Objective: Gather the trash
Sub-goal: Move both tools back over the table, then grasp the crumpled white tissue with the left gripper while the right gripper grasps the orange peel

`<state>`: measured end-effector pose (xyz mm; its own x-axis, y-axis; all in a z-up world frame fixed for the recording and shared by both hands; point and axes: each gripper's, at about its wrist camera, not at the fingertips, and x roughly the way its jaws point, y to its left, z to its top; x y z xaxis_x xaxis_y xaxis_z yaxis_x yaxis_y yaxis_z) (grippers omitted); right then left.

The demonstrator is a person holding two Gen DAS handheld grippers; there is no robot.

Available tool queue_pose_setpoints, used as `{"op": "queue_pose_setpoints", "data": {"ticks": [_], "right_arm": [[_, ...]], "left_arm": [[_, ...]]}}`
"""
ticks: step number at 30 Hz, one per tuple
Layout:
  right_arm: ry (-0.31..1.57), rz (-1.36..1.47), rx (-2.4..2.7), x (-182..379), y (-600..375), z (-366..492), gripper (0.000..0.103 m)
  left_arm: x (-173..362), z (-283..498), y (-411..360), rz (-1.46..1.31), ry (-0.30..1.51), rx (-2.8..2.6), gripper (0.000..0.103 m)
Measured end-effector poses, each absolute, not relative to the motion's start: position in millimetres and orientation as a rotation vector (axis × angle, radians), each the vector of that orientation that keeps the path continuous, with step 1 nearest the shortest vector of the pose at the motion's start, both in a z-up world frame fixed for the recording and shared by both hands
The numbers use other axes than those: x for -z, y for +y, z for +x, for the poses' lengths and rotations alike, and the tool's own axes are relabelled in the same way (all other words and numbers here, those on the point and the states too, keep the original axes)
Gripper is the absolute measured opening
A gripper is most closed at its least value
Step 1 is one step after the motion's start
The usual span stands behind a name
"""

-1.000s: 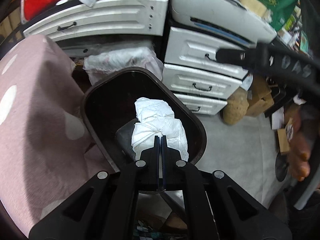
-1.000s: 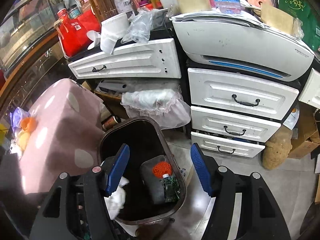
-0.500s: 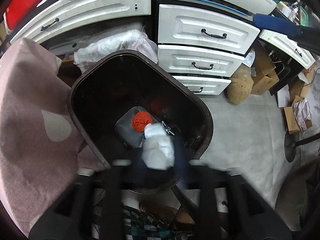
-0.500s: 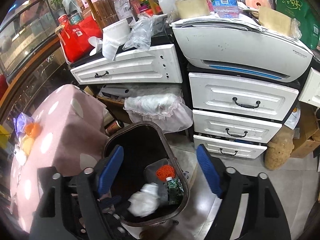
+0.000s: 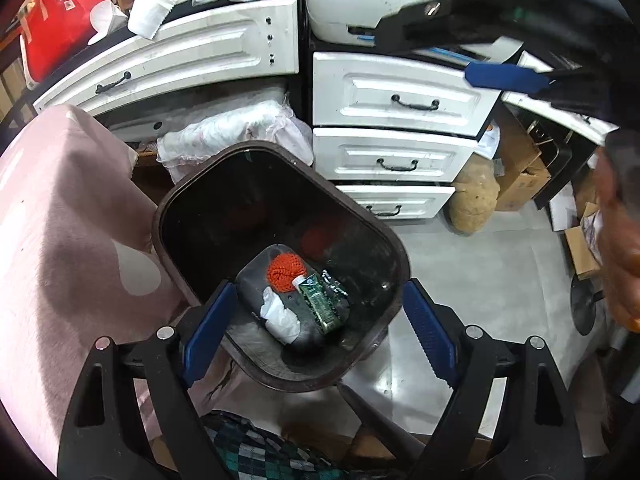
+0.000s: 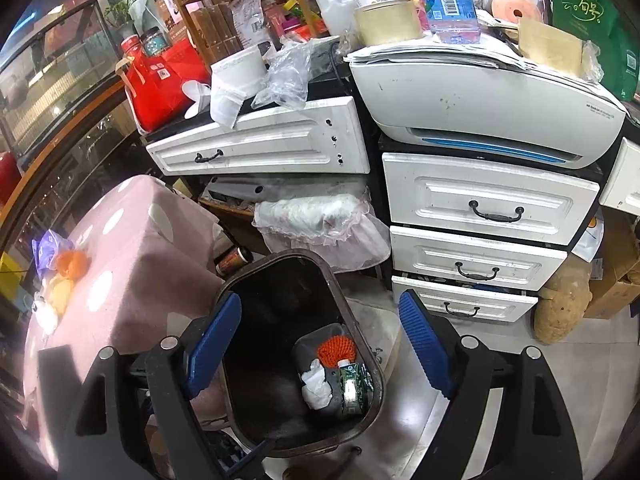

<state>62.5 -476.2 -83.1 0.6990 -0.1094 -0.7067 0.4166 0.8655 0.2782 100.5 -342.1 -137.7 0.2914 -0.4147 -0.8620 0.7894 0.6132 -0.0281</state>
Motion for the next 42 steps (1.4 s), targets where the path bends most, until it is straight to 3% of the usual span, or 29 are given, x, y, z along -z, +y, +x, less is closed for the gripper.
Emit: {"op": "queue_pose_setpoints", "data": {"ticks": [16,32,39,42], "right_arm": [[0.699,0.376,0.134,67.8,-427.2,78.0,0.088],[0.719,0.114,-0.240,53.5,-280.8,145.8,0.089],[0.731,0.049,-0.326,51.6,-234.3,176.8,0.089],[0.734,0.023,-0.346,50.6,-222.6,185.5,0.089]], "left_arm": [[42.6,120.3,-209.7,0.164,0.776,0.699,0.097],[37.9,176.7,-34.7,-0.069,0.786,0.262,0.097],[50.4,211.0,24.7,-0.149,0.839,0.110,0.083],[55.2,228.9,35.7,-0.174,0.860,0.092,0.082]]}}
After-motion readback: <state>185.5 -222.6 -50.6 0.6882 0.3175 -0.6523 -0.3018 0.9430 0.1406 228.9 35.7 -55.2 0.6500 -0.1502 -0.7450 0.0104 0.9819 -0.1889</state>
